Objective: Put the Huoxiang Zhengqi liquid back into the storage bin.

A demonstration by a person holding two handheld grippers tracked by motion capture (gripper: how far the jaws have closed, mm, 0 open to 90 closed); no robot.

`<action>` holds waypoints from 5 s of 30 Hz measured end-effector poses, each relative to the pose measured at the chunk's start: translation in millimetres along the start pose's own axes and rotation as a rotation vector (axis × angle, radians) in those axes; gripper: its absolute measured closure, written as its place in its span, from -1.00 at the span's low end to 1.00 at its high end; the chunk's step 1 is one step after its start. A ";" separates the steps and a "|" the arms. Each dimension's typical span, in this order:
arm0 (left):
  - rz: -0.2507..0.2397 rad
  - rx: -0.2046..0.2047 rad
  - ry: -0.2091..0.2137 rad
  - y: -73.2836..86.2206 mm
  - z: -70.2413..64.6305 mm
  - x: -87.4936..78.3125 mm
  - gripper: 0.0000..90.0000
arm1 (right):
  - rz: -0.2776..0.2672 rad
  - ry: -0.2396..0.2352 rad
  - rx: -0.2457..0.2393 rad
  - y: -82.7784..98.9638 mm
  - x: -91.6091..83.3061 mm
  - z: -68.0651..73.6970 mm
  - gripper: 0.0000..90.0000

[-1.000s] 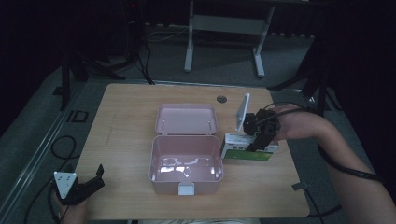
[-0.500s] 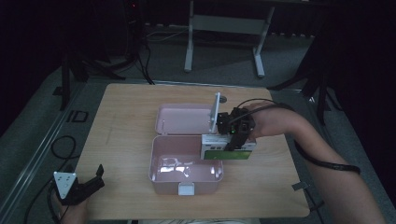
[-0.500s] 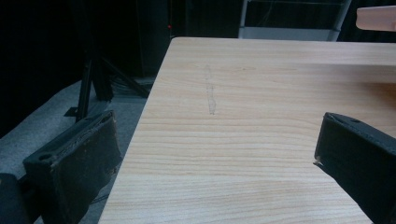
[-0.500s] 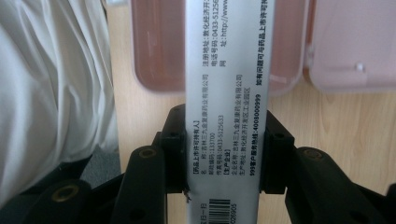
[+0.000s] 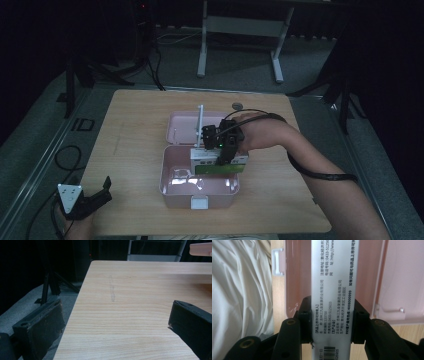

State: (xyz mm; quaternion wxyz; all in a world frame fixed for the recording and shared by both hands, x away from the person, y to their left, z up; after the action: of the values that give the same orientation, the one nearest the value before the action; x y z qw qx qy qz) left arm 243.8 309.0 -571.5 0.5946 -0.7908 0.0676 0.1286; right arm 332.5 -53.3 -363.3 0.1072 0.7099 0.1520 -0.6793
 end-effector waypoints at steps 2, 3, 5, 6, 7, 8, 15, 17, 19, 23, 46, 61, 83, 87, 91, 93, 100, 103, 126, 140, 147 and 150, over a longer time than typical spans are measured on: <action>-0.001 0.000 0.000 0.0 0.1 -0.1 -0.99 | 0.005 0.001 -0.001 -6.1 4.5 -1.0 0.37; -0.001 0.000 0.001 0.0 0.1 -0.1 -0.99 | 0.005 0.003 -0.002 -9.1 6.9 -2.0 0.37; -0.001 0.000 0.001 0.0 0.1 -0.1 -0.99 | 0.004 0.004 -0.003 -11.3 9.1 -2.8 0.37; -0.002 -0.002 0.002 -0.2 0.2 -0.3 -0.99 | 0.005 -0.008 -0.001 -15.7 15.9 -3.5 0.37; -0.002 -0.001 0.002 -0.2 0.3 -0.4 -0.99 | 0.000 -0.011 -0.007 -17.1 19.6 -4.3 0.37; -0.003 -0.002 0.002 -0.3 0.4 -0.4 -0.99 | 0.006 -0.025 0.003 -17.8 23.1 -4.0 0.37; -0.003 0.000 0.002 -0.2 0.2 -0.5 -0.99 | 0.011 -0.075 0.006 -23.1 56.5 -5.5 0.37; -0.005 -0.002 0.002 -0.3 0.4 -0.6 -0.99 | 0.011 -0.075 0.006 -23.1 56.5 -5.5 0.37; -0.005 -0.001 0.001 -0.5 0.6 -0.4 -0.99 | 0.011 -0.091 0.001 -25.5 69.9 -3.2 0.37; -0.005 -0.001 0.004 -0.4 0.4 -0.6 -0.99 | 0.005 -0.104 0.005 -25.0 84.3 -1.2 0.37; -0.001 0.002 0.005 -0.2 0.5 -0.5 -0.99 | 0.019 -0.161 0.022 -12.7 142.3 3.4 0.37; 0.001 0.003 0.009 0.4 -0.1 0.0 -0.99 | -0.003 -0.175 0.023 -7.8 140.6 5.9 0.13; 0.009 0.007 0.009 0.8 -0.6 0.4 -0.99 | -0.228 -0.012 0.096 23.9 65.8 -2.4 -0.62; 0.009 0.007 0.011 0.9 -1.0 0.5 -0.99 | -0.269 0.033 0.145 40.2 53.6 -6.8 -0.70; 0.009 0.006 0.013 0.8 -1.1 0.7 -0.99 | -0.312 0.068 0.187 55.6 47.8 -11.0 -0.71; 0.011 0.008 0.012 0.8 -1.2 1.0 -1.00 | -0.330 0.085 0.207 64.9 44.8 -12.9 -0.71; 0.013 0.009 0.012 1.1 -1.7 1.4 -0.99 | -0.325 0.131 0.247 95.7 44.7 -12.4 -0.70; 0.008 0.002 0.011 0.4 -1.5 1.0 -0.99 | -0.326 0.140 0.269 109.6 48.9 -12.0 -0.70; 0.012 0.008 0.012 0.8 -2.1 1.3 -0.99 | -0.348 0.263 0.605 206.5 141.5 -19.4 -0.70; 0.012 0.009 0.013 0.8 -2.0 1.5 -0.99 | -0.418 0.464 0.813 244.0 174.2 -22.4 -0.70; 0.012 0.009 0.013 0.7 -2.0 1.5 -0.99 | -0.436 0.561 0.926 259.0 181.9 -20.7 -0.71; 0.012 0.009 0.013 0.7 -2.0 1.3 -0.99 | -0.447 0.634 1.025 270.3 184.1 -18.3 -0.71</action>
State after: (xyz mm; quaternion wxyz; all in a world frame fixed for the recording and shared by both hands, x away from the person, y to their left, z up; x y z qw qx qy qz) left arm 245.1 307.0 -572.0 0.5967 -0.7886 0.0770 0.1267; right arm 453.0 -285.4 -560.5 -0.4398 0.7887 -0.0235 -0.4288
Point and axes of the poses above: each handheld gripper's, and its own axes: x roughly forward along the jaws, y roughly out of its underside, z roughly to its left, the point moved 5 cm from there along x, roughly forward along the jaws, and after that the axes turned 15 degrees about -x, right-handed, at the moved point
